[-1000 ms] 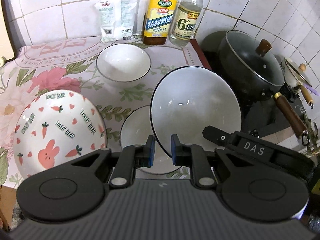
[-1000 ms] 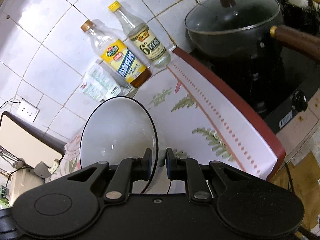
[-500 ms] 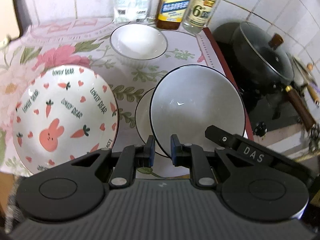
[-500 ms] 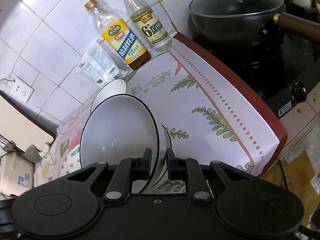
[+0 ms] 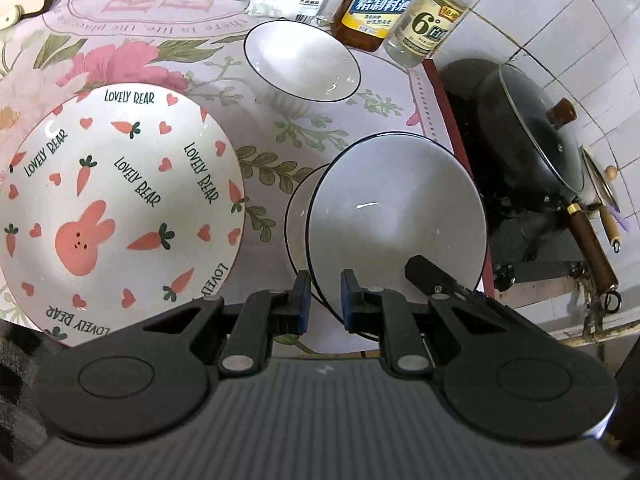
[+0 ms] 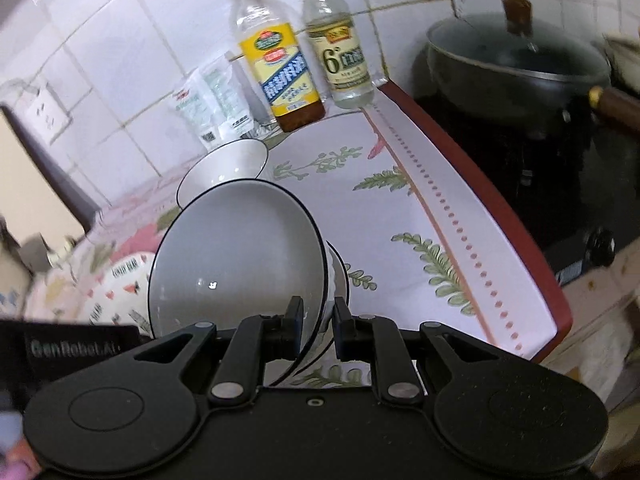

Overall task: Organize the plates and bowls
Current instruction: 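Lower the white bowl into the other bowl and open both grippers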

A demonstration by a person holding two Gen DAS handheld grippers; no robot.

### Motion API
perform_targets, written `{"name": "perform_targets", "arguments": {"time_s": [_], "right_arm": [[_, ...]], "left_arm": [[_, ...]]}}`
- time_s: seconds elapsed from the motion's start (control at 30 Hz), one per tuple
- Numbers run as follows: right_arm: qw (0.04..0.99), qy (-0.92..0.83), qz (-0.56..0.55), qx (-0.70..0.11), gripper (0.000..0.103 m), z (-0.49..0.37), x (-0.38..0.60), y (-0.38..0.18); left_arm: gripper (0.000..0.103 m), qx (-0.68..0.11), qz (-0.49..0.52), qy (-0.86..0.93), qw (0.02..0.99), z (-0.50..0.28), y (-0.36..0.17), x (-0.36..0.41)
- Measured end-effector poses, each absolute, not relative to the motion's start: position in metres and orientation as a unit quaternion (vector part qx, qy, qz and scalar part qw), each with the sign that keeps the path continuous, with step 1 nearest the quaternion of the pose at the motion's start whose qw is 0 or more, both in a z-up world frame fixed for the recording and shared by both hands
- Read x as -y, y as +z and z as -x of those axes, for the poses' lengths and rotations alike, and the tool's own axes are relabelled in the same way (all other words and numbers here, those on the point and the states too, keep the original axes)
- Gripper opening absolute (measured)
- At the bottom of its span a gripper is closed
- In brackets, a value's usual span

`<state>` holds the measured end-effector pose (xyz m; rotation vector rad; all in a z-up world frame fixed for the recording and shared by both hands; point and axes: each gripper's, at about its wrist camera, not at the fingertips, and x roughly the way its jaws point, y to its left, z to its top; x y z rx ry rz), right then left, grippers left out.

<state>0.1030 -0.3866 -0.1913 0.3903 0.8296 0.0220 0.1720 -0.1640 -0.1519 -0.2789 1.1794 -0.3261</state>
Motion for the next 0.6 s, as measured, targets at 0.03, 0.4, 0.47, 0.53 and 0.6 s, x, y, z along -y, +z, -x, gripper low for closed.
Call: {"name": "perform_targets", "arguments": {"time_s": [0.03,0.4,0.47,0.53,0.6], "right_arm": [[0.899,0.011,-0.175,-0.401,0.019,-0.105,0.384,-0.190],[0.918,0.005,-0.065,-0.390,0.019,-0.117,0.362,-0.193],[0.920,0.004,-0.059,-0.386,0.019,-0.118,0.360,-0.193],[0.921,0.005,-0.054,-0.385,0.019,-0.119,0.359,-0.193],[0.921,0.006,-0.056,-0.384,0.019,-0.120,0.359,-0.195]], "left_arm": [[0.014,-0.552,0.130,-0.151,0.809,-0.173,-0.152,0.164],[0.014,-0.579,0.145,-0.135,0.791,-0.186,-0.162,0.157],[0.014,-0.582,0.144,-0.135,0.789,-0.188,-0.162,0.158],[0.014,-0.582,0.145,-0.134,0.789,-0.188,-0.163,0.158],[0.014,-0.582,0.145,-0.134,0.789,-0.188,-0.164,0.158]]}}
